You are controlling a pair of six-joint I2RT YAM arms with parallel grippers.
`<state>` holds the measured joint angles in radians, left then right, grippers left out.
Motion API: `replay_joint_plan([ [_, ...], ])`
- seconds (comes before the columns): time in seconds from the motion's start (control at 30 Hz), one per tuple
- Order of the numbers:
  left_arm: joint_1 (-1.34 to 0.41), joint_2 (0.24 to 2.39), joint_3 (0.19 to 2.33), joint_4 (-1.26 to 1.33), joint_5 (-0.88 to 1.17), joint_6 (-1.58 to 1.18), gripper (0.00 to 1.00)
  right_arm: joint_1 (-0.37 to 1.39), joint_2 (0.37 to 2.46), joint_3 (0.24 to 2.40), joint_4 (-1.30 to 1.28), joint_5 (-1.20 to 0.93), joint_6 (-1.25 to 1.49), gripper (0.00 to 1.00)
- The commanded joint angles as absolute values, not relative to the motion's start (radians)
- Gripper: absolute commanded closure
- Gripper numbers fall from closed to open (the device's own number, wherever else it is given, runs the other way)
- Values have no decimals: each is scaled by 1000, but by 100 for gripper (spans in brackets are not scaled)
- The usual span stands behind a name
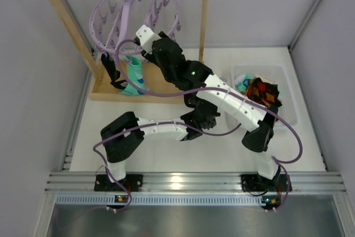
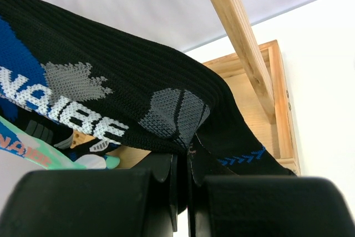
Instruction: Remove the socks clipped to the hanger
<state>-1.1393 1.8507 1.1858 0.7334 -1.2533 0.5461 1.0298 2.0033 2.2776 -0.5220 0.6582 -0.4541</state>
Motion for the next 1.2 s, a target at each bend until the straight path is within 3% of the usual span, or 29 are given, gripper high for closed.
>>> replay_joint_plan([
  [0.0,-1149,1812,1198,765,-1238,531,100,1026,2011,2284,-428,692,-462,50],
  [0.03,-1152,1806,1195,765,-1236,526,100,1026,2016,2283,-420,695,-462,55],
  [0.13,-1152,1796,1189,765,-1235,523,100,1026,2019,2283,-411,704,-459,57],
  [0.27,-1152,1786,1177,765,-1235,514,100,1020,2028,2278,-414,695,-443,57],
  [0.4,-1152,1778,1172,765,-1235,517,100,1017,2036,2284,-446,678,-404,49],
  [0.67,-1152,1772,1172,765,-1233,528,100,1012,1994,2226,-459,612,-313,48],
  [0.87,-1157,1755,1161,765,-1235,520,100,997,2028,2227,-376,676,-368,50],
  [1.07,-1160,1741,1155,765,-1230,518,100,991,2062,2272,-328,701,-400,56],
  [1.17,-1160,1741,1155,765,-1230,515,100,993,2063,2270,-302,701,-413,67],
])
